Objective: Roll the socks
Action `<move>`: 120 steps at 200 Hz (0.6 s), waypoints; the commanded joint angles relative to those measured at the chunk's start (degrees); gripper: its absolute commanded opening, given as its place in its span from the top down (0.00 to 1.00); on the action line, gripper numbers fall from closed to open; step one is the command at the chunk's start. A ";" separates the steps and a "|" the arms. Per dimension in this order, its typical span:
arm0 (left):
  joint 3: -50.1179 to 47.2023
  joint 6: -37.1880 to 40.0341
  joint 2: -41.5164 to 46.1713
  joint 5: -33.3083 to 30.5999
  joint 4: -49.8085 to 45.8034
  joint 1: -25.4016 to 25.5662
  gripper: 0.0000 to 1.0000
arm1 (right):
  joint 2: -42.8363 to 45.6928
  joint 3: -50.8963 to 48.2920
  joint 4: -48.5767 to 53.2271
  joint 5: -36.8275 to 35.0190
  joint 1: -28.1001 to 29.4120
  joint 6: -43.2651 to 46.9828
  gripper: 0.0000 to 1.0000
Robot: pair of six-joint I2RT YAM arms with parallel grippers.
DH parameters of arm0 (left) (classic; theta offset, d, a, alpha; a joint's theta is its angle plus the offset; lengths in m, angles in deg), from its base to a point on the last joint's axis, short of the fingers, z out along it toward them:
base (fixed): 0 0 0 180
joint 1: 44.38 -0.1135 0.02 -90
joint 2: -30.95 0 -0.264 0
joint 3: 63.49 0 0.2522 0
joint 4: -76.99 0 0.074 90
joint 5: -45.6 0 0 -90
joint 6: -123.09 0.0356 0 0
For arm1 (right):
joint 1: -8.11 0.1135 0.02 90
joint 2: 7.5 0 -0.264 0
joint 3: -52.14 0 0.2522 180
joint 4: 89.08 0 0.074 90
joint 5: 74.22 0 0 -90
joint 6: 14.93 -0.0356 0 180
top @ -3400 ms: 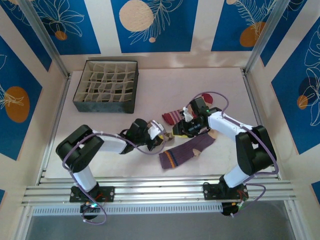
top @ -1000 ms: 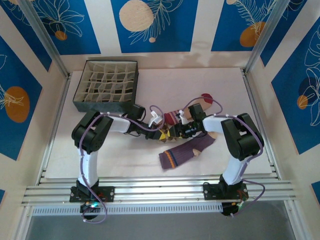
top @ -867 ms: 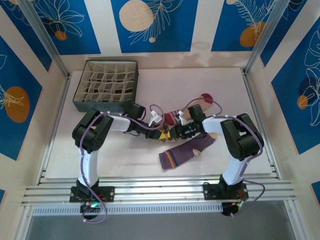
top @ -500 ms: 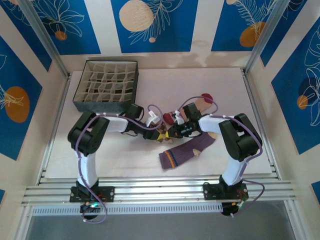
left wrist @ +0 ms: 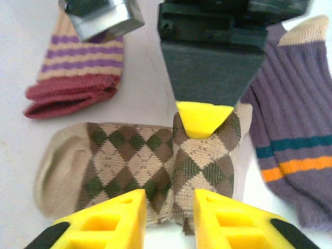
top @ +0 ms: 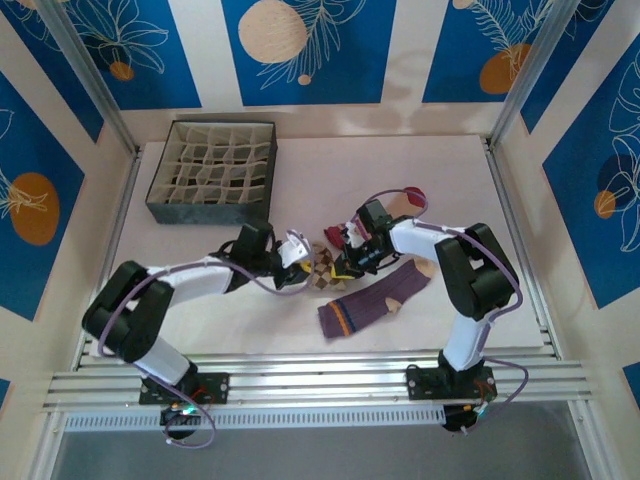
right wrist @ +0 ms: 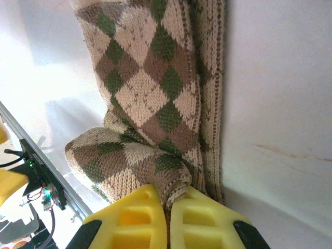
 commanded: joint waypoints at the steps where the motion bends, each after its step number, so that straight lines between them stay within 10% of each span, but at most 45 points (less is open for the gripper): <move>1: -6.19 7.54 4.00 -5.93 9.86 2.65 0.67 | -1.90 1.16 5.12 -0.52 0.29 -0.87 1.00; 120: -7.49 23.13 -4.15 -23.80 19.97 17.25 0.59 | -3.00 4.24 9.96 0.29 0.84 -0.35 1.00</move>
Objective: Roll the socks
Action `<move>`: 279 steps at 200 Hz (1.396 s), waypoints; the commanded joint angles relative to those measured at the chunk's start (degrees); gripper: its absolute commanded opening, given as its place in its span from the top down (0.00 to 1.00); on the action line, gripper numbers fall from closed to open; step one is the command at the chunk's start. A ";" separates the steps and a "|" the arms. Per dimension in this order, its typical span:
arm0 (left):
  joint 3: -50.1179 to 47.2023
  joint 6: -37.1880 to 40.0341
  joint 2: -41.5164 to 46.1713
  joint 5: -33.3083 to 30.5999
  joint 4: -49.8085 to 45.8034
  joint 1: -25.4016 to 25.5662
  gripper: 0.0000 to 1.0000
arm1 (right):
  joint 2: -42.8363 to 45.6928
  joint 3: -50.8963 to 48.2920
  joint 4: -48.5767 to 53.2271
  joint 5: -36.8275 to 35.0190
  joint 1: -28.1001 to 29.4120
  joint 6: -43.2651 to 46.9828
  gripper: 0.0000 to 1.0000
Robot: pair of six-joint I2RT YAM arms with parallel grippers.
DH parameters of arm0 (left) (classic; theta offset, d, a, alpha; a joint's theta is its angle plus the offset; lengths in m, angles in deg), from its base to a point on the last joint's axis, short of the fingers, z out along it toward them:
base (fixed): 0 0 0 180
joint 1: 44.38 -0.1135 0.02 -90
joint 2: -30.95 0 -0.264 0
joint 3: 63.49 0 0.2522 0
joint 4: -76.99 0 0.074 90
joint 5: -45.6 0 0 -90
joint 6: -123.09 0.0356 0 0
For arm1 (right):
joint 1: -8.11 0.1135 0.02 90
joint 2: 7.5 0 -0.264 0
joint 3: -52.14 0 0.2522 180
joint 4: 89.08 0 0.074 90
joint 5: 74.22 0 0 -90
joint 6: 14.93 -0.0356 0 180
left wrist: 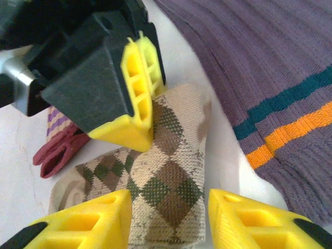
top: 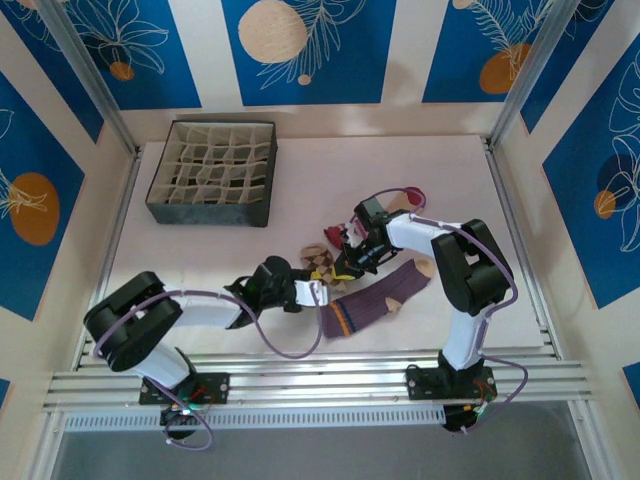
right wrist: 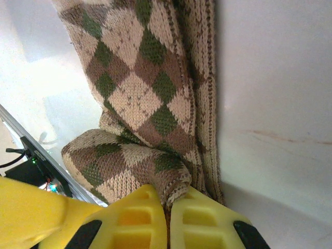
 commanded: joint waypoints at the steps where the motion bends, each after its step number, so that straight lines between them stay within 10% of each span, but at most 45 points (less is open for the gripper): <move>1: 2.17 3.18 -2.97 -2.70 2.52 1.72 0.59 | -1.05 0.70 3.54 0.07 0.59 0.00 1.00; 50: 3.92 1.97 -9.05 -6.08 4.59 3.14 0.61 | -0.88 1.08 4.66 0.50 0.59 -0.08 1.00; 74: 6.07 -0.06 -9.44 -6.63 -1.37 3.06 0.90 | -0.24 0.67 4.69 0.88 0.44 -0.30 1.00; 121: 6.55 -7.04 -8.20 0.90 -8.27 1.40 1.00 | 3.43 1.85 6.96 -0.80 -0.48 0.25 0.58; 219: 7.10 -12.21 -8.75 12.82 -11.35 -1.22 1.00 | -9.14 13.69 7.44 -1.29 3.02 1.17 0.87; 279: 5.72 -15.03 -7.12 14.74 -12.18 -3.42 1.00 | -11.91 14.09 8.27 -4.87 1.70 2.49 0.80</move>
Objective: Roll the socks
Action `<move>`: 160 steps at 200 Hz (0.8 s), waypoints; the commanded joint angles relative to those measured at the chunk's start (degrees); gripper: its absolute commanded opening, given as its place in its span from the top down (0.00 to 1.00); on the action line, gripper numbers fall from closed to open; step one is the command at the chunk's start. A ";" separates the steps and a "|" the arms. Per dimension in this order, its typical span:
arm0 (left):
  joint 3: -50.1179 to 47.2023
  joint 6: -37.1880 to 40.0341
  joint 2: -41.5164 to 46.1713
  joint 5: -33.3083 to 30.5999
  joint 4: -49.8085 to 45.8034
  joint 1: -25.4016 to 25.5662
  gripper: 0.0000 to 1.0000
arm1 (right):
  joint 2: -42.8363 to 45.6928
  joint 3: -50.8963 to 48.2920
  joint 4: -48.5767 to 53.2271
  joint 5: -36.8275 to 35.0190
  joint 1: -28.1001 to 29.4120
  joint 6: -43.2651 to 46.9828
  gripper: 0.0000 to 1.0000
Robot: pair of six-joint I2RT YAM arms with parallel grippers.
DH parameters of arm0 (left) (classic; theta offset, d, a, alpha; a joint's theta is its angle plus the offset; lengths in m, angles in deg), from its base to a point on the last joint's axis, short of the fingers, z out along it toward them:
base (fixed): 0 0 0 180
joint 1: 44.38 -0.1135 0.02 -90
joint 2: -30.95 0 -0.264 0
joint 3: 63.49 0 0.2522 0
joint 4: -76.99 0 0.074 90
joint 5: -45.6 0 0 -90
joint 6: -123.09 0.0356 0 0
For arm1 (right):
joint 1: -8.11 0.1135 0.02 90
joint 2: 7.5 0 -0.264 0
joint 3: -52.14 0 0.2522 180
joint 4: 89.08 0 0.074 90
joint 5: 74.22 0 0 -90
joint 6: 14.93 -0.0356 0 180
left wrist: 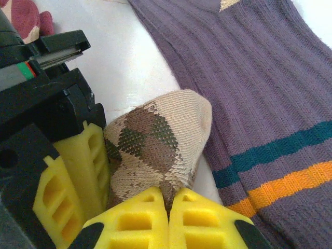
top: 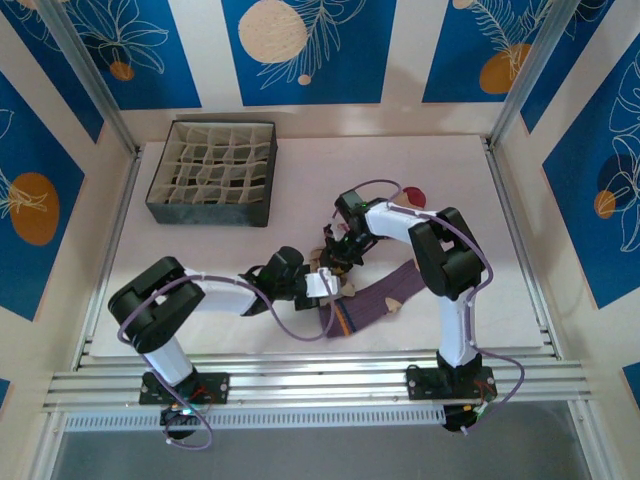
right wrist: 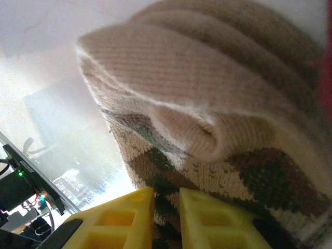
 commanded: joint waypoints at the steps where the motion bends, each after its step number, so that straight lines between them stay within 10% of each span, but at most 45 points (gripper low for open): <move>1: -1.77 -3.66 0.33 4.35 -7.25 -1.47 1.00 | -1.25 0.41 1.92 -2.31 -1.24 1.41 0.80; 100: 12.08 -22.30 -8.25 26.54 -28.99 -10.36 1.00 | -1.80 -2.09 -2.47 -4.74 -4.88 0.39 0.80; 160: 17.04 -26.46 -15.27 28.05 -28.76 -14.69 1.00 | 15.23 -12.83 -13.17 -6.29 -5.09 -1.66 0.71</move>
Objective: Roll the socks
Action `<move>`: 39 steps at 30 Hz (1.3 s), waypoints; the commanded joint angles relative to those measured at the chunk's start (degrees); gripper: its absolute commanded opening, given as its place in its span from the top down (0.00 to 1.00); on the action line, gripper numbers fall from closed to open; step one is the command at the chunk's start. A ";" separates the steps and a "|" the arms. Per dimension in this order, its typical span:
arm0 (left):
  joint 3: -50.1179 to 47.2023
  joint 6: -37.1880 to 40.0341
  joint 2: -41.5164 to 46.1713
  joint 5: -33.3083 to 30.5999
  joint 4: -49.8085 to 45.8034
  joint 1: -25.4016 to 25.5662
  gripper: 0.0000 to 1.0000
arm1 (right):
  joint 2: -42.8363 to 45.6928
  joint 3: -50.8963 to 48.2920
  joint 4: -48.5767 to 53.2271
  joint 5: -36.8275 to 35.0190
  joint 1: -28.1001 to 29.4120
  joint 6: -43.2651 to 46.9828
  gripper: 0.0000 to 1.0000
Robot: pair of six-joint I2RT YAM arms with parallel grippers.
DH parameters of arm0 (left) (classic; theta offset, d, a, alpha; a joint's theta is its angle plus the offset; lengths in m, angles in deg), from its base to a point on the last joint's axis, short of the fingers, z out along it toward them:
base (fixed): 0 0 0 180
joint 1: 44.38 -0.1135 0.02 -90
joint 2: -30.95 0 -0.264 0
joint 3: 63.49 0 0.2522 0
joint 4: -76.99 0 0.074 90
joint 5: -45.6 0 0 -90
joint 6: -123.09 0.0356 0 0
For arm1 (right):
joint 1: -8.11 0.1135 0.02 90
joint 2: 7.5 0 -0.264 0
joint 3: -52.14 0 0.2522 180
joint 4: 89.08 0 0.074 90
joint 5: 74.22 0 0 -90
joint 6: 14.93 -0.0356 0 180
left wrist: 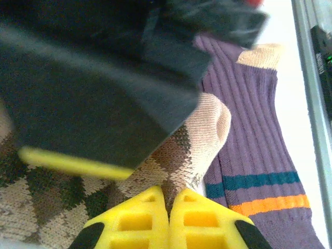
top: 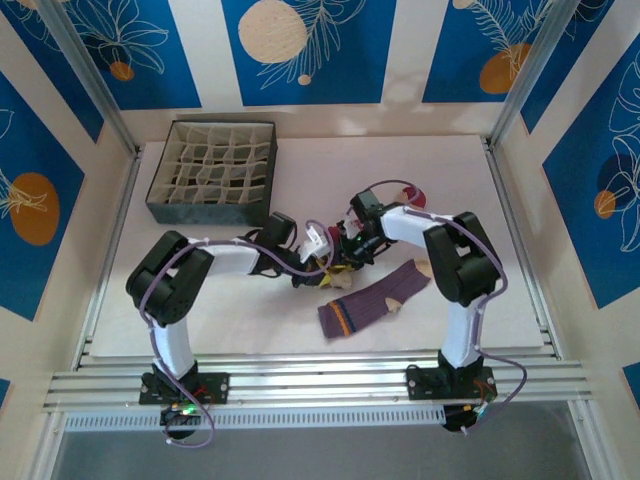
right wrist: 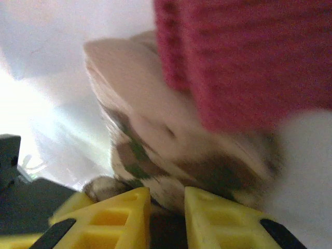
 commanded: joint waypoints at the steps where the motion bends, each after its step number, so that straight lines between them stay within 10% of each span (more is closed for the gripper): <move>1: -0.28 -3.27 -4.70 0.37 -6.42 -1.56 1.00 | 7.92 -3.86 -5.34 -3.83 -1.08 -0.95 0.71; 19: 6.17 -6.62 -13.18 0.20 -7.14 -4.96 0.94 | 9.21 -11.53 -10.73 2.17 -2.36 -0.75 0.43; 26: 6.03 -7.41 -13.08 -0.69 -6.58 -5.18 0.85 | 4.51 -8.80 -9.27 2.45 -1.53 -0.35 0.59; 33: 1.94 -5.37 -7.33 -2.27 0.87 -4.78 0.73 | 1.22 -4.91 -1.47 -1.45 -0.27 0.81 0.98; 39: -3.04 1.73 2.10 -5.71 6.43 -3.33 0.59 | 0.18 -2.91 2.60 -3.81 -0.27 1.32 1.00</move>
